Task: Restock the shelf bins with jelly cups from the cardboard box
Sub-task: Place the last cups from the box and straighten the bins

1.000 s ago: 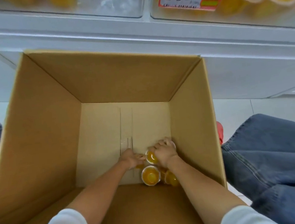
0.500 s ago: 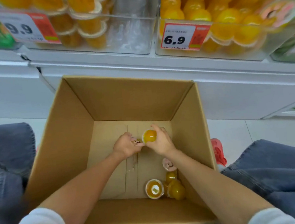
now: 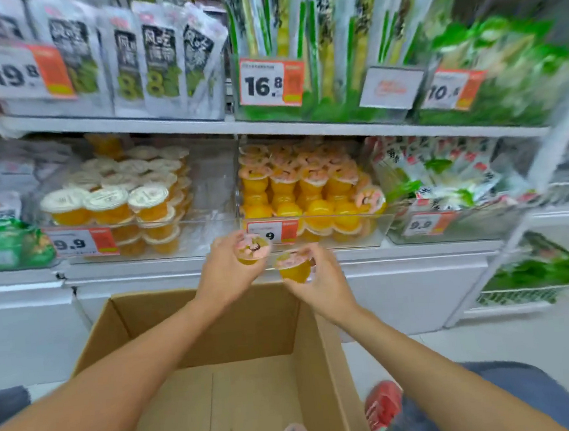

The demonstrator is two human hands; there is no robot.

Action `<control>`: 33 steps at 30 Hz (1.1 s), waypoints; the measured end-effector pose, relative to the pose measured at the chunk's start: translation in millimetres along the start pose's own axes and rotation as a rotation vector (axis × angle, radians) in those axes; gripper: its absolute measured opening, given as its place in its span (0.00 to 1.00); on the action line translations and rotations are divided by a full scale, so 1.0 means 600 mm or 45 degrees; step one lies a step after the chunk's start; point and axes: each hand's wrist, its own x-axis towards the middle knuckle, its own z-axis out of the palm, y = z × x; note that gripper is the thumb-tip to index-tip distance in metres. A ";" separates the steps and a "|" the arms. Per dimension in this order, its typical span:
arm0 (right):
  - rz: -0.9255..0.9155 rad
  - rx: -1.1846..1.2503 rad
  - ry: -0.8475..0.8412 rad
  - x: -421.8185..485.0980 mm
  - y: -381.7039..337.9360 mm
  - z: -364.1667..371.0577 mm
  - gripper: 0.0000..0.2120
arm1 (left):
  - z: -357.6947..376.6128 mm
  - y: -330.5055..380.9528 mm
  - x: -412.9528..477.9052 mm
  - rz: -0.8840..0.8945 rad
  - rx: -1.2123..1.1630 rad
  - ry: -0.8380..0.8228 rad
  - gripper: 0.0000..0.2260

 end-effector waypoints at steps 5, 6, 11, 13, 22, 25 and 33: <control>-0.100 0.167 0.332 0.079 -0.009 -0.050 0.22 | -0.002 0.083 0.071 0.317 0.259 0.329 0.28; -0.107 0.176 0.360 0.096 -0.010 -0.054 0.22 | -0.001 0.085 0.087 0.352 0.370 0.370 0.27; -0.084 0.155 0.355 0.171 -0.014 -0.040 0.21 | -0.003 0.072 0.140 0.381 0.682 0.331 0.27; -0.034 0.099 0.279 0.189 -0.019 -0.022 0.22 | -0.003 0.065 0.148 0.379 0.757 0.291 0.27; -0.025 -0.036 0.294 0.196 -0.020 0.007 0.21 | -0.011 0.066 0.160 0.451 0.852 0.336 0.19; -0.027 -0.050 0.250 0.194 -0.014 -0.001 0.22 | -0.010 0.070 0.154 0.426 0.800 0.320 0.19; -0.068 0.020 0.096 0.188 -0.013 -0.014 0.28 | -0.014 0.072 0.144 0.334 0.724 0.219 0.21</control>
